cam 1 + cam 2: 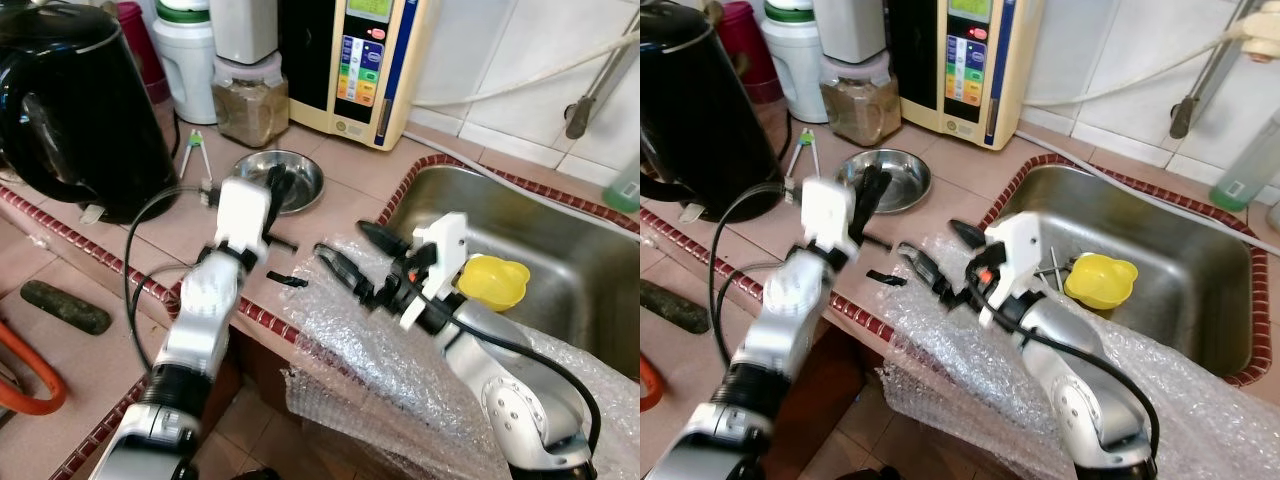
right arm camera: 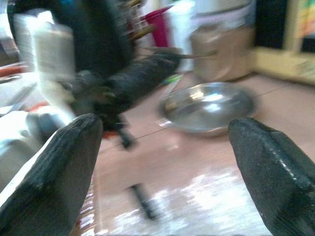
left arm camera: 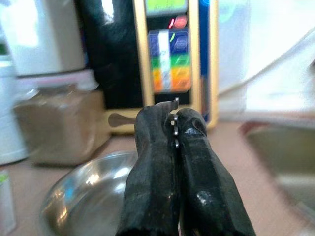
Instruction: Kitchen organization
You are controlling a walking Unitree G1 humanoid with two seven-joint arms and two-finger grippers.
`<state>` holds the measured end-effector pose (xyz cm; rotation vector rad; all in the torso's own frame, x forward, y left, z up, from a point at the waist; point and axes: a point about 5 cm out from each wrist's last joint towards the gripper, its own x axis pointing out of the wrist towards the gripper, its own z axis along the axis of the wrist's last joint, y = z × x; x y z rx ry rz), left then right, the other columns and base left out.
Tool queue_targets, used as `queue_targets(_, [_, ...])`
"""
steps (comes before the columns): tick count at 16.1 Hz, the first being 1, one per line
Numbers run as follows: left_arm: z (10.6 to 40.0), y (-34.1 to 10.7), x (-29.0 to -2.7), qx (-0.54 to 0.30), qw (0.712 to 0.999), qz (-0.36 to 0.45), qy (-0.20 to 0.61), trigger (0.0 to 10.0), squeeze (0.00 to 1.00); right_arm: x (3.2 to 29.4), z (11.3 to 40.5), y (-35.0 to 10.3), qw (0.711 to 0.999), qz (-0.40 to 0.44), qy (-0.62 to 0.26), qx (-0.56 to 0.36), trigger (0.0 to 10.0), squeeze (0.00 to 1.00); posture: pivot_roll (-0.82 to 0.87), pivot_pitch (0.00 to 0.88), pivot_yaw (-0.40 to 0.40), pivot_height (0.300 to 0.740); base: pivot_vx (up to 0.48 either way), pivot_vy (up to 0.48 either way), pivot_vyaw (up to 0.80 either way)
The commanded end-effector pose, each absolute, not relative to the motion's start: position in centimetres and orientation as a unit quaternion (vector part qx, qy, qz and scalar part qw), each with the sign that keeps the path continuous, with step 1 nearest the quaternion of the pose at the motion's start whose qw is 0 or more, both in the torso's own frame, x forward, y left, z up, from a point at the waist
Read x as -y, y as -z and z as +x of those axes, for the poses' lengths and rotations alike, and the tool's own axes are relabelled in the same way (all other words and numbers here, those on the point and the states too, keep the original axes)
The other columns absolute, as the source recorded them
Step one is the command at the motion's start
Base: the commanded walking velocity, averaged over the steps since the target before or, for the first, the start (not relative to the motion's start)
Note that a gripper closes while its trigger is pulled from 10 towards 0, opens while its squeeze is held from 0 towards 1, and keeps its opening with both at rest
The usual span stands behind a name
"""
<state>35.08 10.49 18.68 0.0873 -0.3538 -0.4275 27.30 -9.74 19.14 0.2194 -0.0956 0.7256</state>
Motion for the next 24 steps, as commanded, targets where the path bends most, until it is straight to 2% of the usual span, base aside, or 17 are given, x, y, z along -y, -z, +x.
queue_targets(1, [35.1, -19.8, -9.4, 0.175, 0.953, 0.009, 0.248, 0.0, 0.00, 11.1, 28.2, -19.4, 0.949, 0.095, -0.294, 0.064, 10.0, 0.00, -0.01, 0.068, -0.039, 0.740, 0.000, 0.000, 0.00])
queue_targets(2, [35.1, -20.1, -8.9, 0.161, 0.948, -0.041, 0.273, 0.0, 0.00, 12.4, 29.1, -19.6, 0.964, 0.093, -0.239, 0.075, 10.0, 0.00, -0.01, 0.067, -0.037, 0.740, 0.000, 0.000, 0.00])
queue_targets(4, [34.8, -20.7, -8.5, 0.151, 0.935, -0.113, 0.299, 0.0, 0.00, 13.7, 29.7, -19.9, 0.971, 0.097, -0.200, 0.084, 10.0, 0.00, -0.02, 0.066, -0.036, 0.740, 0.000, 0.000, 0.00])
queue_targets(5, [34.6, -20.8, -8.1, 0.128, 0.921, -0.192, 0.314, 0.0, 0.00, 14.4, 30.0, -20.1, 0.976, 0.097, -0.173, 0.091, 10.0, 0.00, -0.02, 0.067, -0.038, 0.740, 0.000, 0.000, 0.00])
queue_targets(6, [34.1, -20.7, -7.5, 0.107, 0.907, -0.229, 0.337, 0.0, 0.00, 15.2, 30.2, -20.3, 0.980, 0.085, -0.147, 0.101, 10.0, 0.00, -0.02, 0.065, -0.042, 0.740, 0.000, 0.000, 0.00])
queue_targets(10, [32.2, -20.3, -5.7, 0.066, 0.870, -0.234, 0.429, 0.0, 0.00, 15.7, 30.4, -20.2, 0.982, 0.072, -0.143, 0.102, 10.0, 0.00, -0.02, 0.062, -0.046, 0.740, 0.000, 0.000, 0.00])
queue_targets(14, [31.0, -20.4, -5.2, 0.014, 0.831, -0.261, 0.491, 0.0, 0.00, 16.2, 29.9, -19.6, 0.985, 0.045, -0.138, 0.096, 10.0, 0.00, -0.02, 0.060, -0.045, 0.740, 0.000, 0.000, 0.00])
queue_targets(16, [31.2, -20.6, -5.6, 0.018, 0.842, -0.244, 0.481, 0.0, 0.00, 16.6, 29.6, -19.5, 0.985, 0.024, -0.143, 0.096, 10.0, 0.00, -0.02, 0.059, -0.044, 0.740, 0.000, 0.000, 0.00])
queue_targets(20, [31.1, -20.6, -5.9, 0.001, 0.836, -0.247, 0.490, 0.0, 0.00, 16.9, 29.3, -19.2, 0.971, -0.108, -0.193, 0.094, 10.0, 0.00, -0.02, 0.060, -0.045, 0.740, 0.000, 0.000, 0.00])
queue_targets(21, [30.9, -20.5, -5.7, -0.003, 0.835, -0.243, 0.494, 0.0, 0.00, 16.7, 29.3, -19.2, 0.958, -0.161, -0.213, 0.101, 10.0, 0.00, -0.03, 0.061, -0.043, 0.740, 0.000, 0.000, 0.00])
queue_targets(24, [30.4, -20.6, -5.1, -0.012, 0.825, -0.243, 0.510, 0.0, 0.00, 16.4, 29.4, -18.8, 0.927, -0.238, -0.274, 0.098, 10.0, 0.00, -0.02, 0.061, -0.043, 0.740, 0.000, 0.000, 0.00])
